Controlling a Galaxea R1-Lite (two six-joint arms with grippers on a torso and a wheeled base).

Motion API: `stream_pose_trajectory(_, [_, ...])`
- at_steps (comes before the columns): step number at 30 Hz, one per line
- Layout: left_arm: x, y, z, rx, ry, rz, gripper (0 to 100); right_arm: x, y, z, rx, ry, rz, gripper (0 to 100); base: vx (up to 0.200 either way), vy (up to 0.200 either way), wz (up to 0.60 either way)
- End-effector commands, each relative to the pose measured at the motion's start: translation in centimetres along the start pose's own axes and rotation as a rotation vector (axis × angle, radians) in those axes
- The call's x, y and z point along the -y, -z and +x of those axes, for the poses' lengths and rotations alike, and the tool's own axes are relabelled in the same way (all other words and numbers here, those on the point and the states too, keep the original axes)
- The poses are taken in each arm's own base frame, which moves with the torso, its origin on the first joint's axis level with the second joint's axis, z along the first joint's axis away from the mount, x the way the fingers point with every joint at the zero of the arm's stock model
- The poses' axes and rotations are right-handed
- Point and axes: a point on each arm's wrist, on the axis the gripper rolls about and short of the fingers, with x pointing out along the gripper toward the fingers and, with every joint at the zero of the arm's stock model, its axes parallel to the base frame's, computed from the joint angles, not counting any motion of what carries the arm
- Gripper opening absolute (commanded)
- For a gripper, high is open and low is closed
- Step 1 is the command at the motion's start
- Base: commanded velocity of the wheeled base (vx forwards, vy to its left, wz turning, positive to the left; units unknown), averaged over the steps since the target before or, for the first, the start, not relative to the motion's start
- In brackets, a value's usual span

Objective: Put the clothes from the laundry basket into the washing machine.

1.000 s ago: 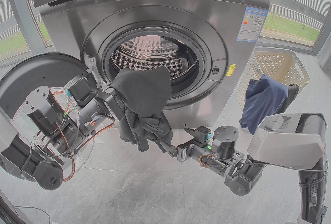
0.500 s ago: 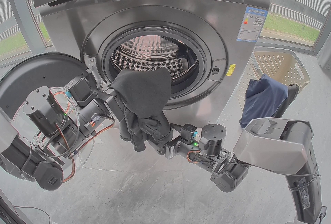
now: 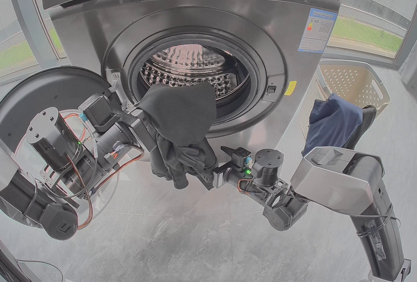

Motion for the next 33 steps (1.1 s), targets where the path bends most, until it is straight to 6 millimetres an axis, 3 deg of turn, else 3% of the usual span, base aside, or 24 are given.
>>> stream_pose_trajectory(1, [0.1,-0.1,0.0,0.002,0.003,-0.001,0,0.0,0.4,0.1,-0.002,-0.001,0.0,100,0.0,0.0,0.0])
stream_pose_trajectory(10, [0.1,0.5,-0.1,-0.018,0.001,-0.004,0,-2.7,-1.1,1.1,0.06,-0.069,-0.004,100,0.0,0.0,0.0])
stream_pose_trajectory(16, [0.4,0.7,-0.2,-0.03,0.009,-0.009,0,-2.5,-1.4,2.1,0.111,-0.068,-0.005,100,0.0,0.0,0.0])
stream_pose_trajectory(17, [0.4,0.7,-0.3,-0.031,0.01,-0.009,0,-2.5,-1.4,2.1,0.111,-0.066,-0.005,0,0.0,0.0,0.0])
stream_pose_trajectory(22, [0.3,1.1,-0.3,-0.044,0.006,-0.011,0,-2.4,-2.9,1.6,0.151,-0.061,-0.003,0,0.0,0.0,0.0])
stream_pose_trajectory(25, [0.2,1.4,-0.3,-0.058,0.002,-0.013,0,-2.1,-4.3,-0.3,0.138,-0.048,-0.001,0,0.0,0.0,0.0])
stream_pose_trajectory(26, [-0.1,1.8,-0.3,-0.068,-0.008,-0.014,0,-1.6,-5.3,-2.2,0.114,-0.032,0.002,0,0.0,0.0,0.0])
stream_pose_trajectory(33, [-0.3,2.0,-0.2,-0.075,-0.014,-0.036,0,-0.2,-8.8,-9.7,0.053,0.031,0.005,0,0.0,0.0,0.0])
